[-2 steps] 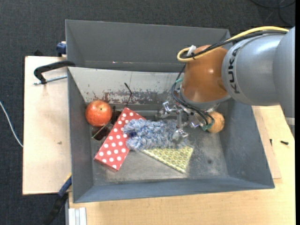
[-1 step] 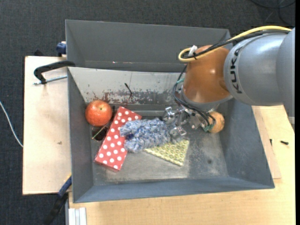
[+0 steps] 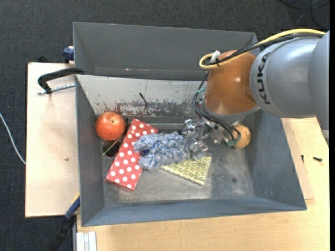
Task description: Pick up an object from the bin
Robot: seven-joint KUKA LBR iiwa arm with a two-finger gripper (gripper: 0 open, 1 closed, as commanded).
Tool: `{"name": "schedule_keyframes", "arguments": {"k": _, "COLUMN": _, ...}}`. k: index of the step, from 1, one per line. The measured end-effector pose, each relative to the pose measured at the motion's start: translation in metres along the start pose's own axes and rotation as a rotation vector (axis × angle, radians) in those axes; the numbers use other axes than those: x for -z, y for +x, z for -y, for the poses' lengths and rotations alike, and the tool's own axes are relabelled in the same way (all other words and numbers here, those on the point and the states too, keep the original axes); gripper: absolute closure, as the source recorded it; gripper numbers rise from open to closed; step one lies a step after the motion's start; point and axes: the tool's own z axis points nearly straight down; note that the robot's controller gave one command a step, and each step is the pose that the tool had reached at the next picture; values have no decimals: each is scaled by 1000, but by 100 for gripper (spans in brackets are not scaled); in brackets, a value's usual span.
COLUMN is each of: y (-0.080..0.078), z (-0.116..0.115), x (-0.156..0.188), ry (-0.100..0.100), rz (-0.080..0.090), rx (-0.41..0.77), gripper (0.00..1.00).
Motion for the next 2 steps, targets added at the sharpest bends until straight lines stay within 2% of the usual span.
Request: {"name": "schedule_keyframes", "arguments": {"k": 2, "y": 0, "z": 0, "x": 9, "ry": 0, "rz": 0, "rx": 0, "gripper": 100}}
